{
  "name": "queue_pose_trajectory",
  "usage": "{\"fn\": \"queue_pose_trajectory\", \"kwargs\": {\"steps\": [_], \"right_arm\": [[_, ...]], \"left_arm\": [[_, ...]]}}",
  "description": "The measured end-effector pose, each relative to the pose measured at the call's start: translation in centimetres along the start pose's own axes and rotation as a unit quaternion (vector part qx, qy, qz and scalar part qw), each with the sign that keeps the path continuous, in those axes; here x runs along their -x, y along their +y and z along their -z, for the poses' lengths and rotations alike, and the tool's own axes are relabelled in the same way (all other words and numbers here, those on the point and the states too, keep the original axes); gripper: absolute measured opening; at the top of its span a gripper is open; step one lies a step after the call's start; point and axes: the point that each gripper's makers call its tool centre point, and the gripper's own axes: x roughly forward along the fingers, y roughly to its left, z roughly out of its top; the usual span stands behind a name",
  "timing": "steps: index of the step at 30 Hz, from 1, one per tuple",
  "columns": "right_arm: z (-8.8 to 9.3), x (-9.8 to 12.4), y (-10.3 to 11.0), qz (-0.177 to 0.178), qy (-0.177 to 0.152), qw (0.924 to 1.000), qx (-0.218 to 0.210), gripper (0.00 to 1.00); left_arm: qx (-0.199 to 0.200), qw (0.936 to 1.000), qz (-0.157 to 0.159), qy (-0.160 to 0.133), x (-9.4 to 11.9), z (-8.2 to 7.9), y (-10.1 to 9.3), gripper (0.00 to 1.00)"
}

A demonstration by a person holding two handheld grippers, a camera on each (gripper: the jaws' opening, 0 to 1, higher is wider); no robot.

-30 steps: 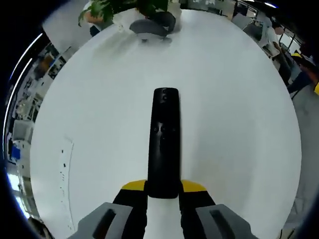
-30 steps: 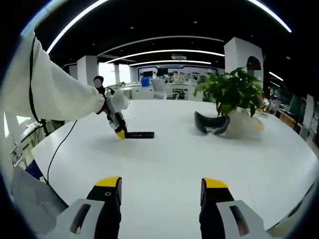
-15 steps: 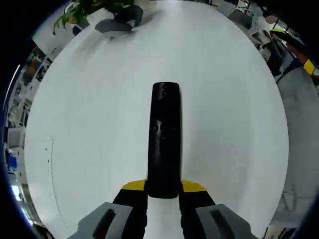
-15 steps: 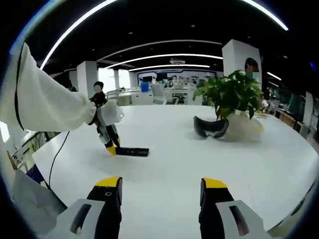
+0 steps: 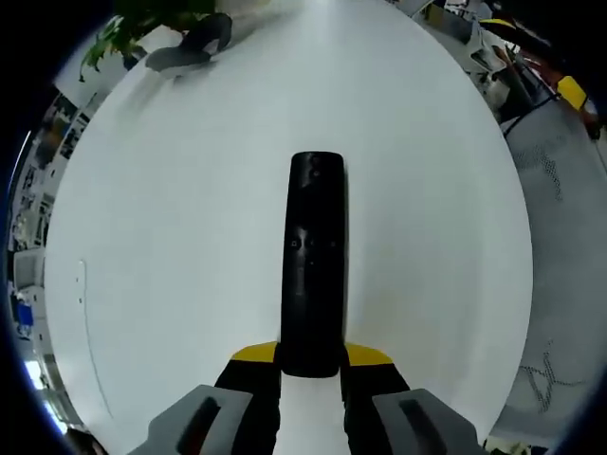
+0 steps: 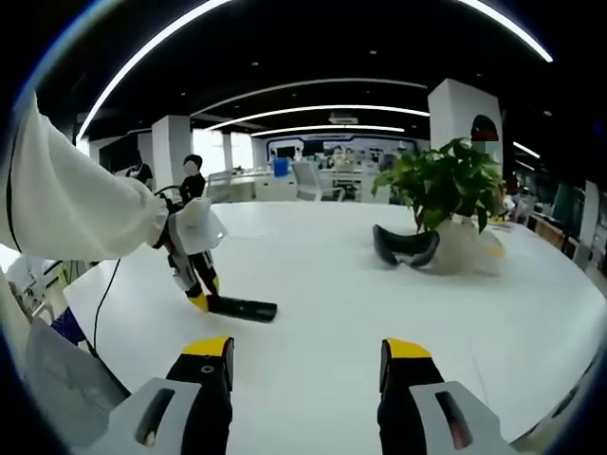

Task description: Press the specified remote control buttons in sequence, fully releasing each button before pressing the next.

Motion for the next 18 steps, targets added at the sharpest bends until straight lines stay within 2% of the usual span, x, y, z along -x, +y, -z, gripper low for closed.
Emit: {"fn": "queue_pose_trajectory", "kwargs": {"steps": [13,18], "right_arm": [[-0.1,0.3,-0.3,0.006,-0.008,0.9999,-0.005,0.59],[-0.1,0.3,0.0,0.0,-0.008,1.0,-0.004,0.59]], "left_arm": [[0.004,1.0,0.001,-0.009,0.0,0.2,-3.5,0.23],[-0.004,1.0,0.003,0.0,0.1,0.1,-4.6,0.23]]}}
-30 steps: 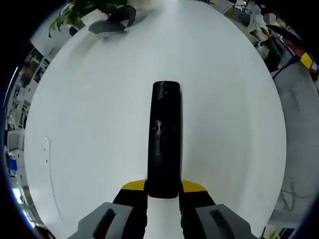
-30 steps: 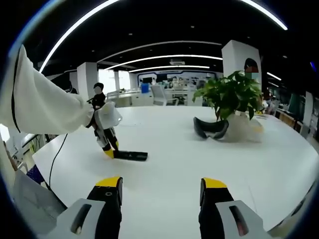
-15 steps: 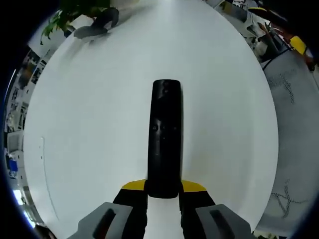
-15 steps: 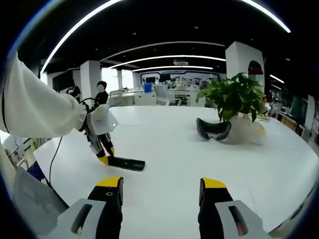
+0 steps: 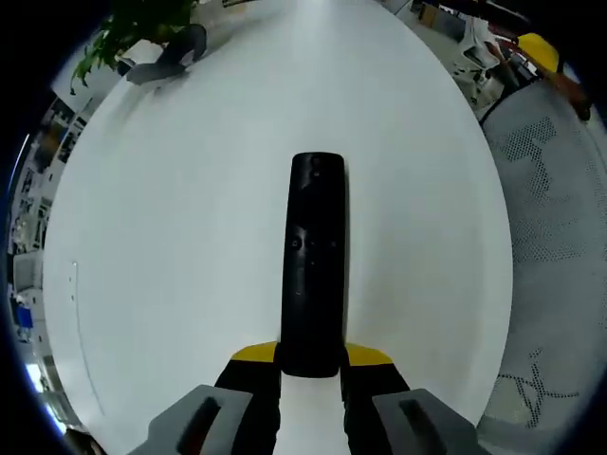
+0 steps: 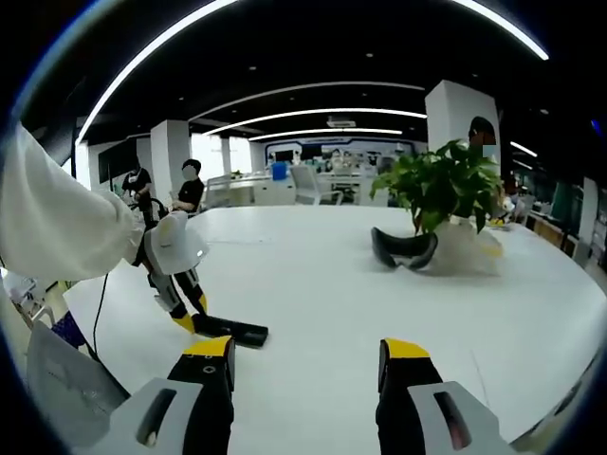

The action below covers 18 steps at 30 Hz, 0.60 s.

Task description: Press the specified remote control buttons in sequence, fully releasing each button before pressing the next.

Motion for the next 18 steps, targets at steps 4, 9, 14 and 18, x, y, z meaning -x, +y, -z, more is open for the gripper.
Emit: {"fn": "queue_pose_trajectory", "kwargs": {"steps": [4,9,14,18], "right_arm": [[0.1,0.0,0.1,0.001,0.004,1.0,0.005,0.59],[0.2,-0.1,0.1,0.0,0.007,1.0,0.006,0.59],[0.2,-0.1,0.0,0.002,0.008,0.9999,0.008,0.59],[0.3,-0.1,-0.2,0.005,0.008,0.9999,0.006,0.59]], "left_arm": [[-0.001,1.0,0.0,0.001,0.1,0.0,-0.7,0.23],[-0.006,1.0,0.004,-0.002,0.1,-0.1,-1.0,0.23],[-0.002,1.0,0.001,0.004,0.0,-0.2,-1.6,0.23],[0.011,0.9999,0.002,-0.004,0.1,-0.2,-2.0,0.23]]}}
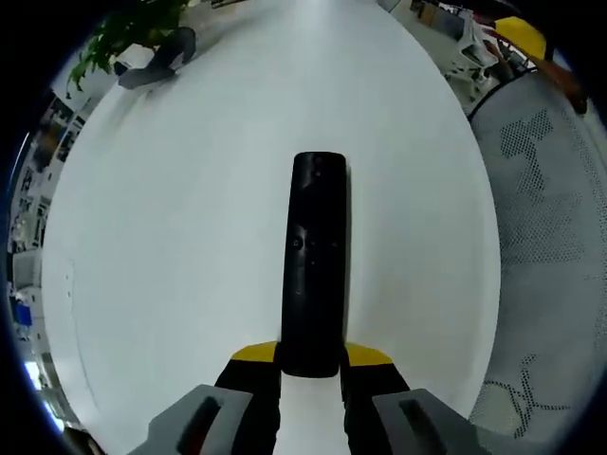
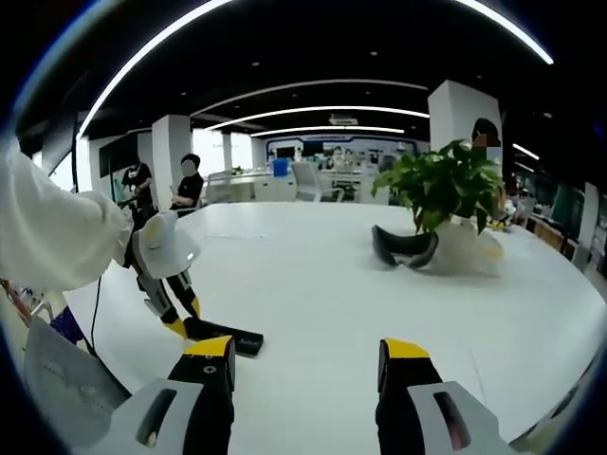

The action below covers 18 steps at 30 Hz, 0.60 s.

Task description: Press the specified remote control buttons in sequence, fully releasing each button before pressing the next.

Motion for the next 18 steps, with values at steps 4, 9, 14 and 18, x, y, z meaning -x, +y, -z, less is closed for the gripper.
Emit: {"fn": "queue_pose_trajectory", "kwargs": {"steps": [4,9,14,18], "right_arm": [[0.1,0.0,-0.1,0.001,0.002,1.0,-0.001,0.59],[0.1,-0.1,0.2,-0.004,0.005,1.0,0.004,0.59],[0.2,-0.1,0.4,-0.006,0.006,0.9999,0.008,0.59],[0.1,-0.1,0.3,-0.005,0.005,1.0,0.006,0.59]], "left_arm": [[0.005,1.0,-0.001,-0.003,0.0,0.0,-0.6,0.23],[0.005,0.9999,-0.002,-0.011,0.0,0.0,-1.0,0.23],[0.012,0.9996,-0.002,-0.026,0.0,0.1,-1.5,0.23],[0.018,0.9992,-0.004,-0.036,0.0,0.0,-2.3,0.23]]}}
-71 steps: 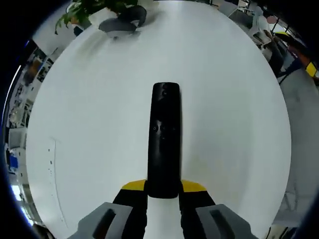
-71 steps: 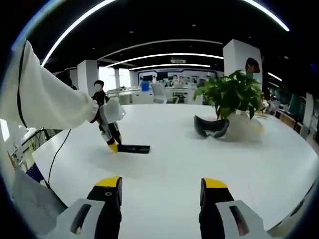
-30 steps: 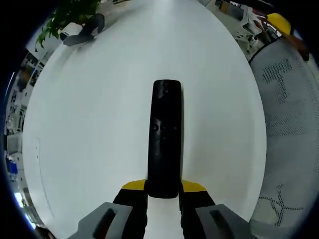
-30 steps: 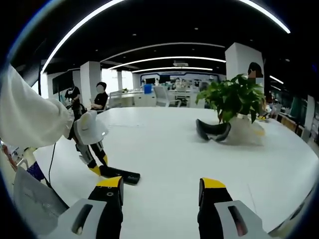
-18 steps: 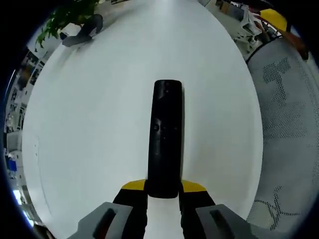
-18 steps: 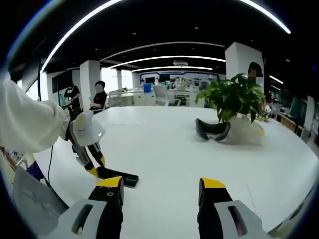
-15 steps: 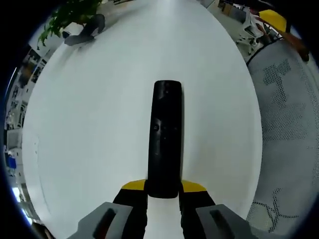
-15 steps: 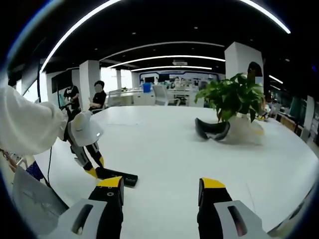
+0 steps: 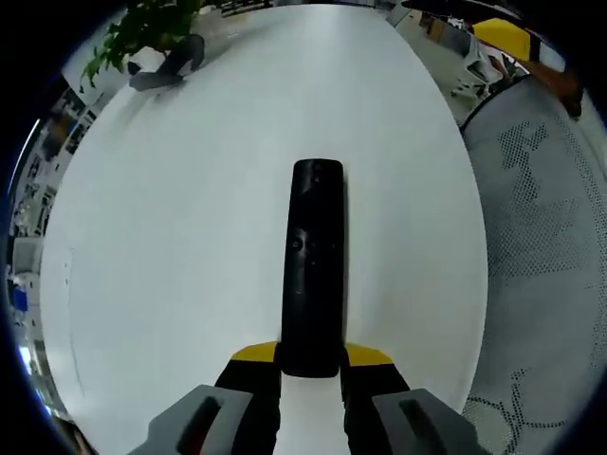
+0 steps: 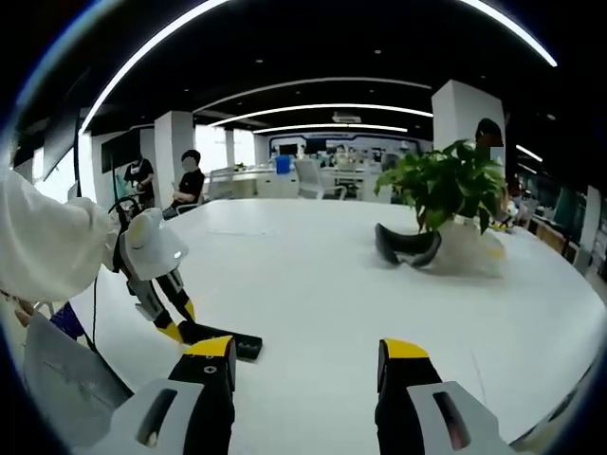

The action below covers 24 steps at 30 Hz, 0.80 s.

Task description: Press the specified remote control buttons in sequence, fully releasing each button before pressing the next.

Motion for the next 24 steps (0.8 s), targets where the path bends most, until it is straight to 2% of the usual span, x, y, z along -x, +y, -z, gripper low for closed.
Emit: {"fn": "queue_pose_trajectory", "kwargs": {"steps": [24], "right_arm": [[0.2,0.0,0.3,-0.004,0.005,0.9999,0.01,0.55]], "left_arm": [[0.004,0.9997,0.0,-0.024,0.1,-0.1,-5.6,0.23]]}}
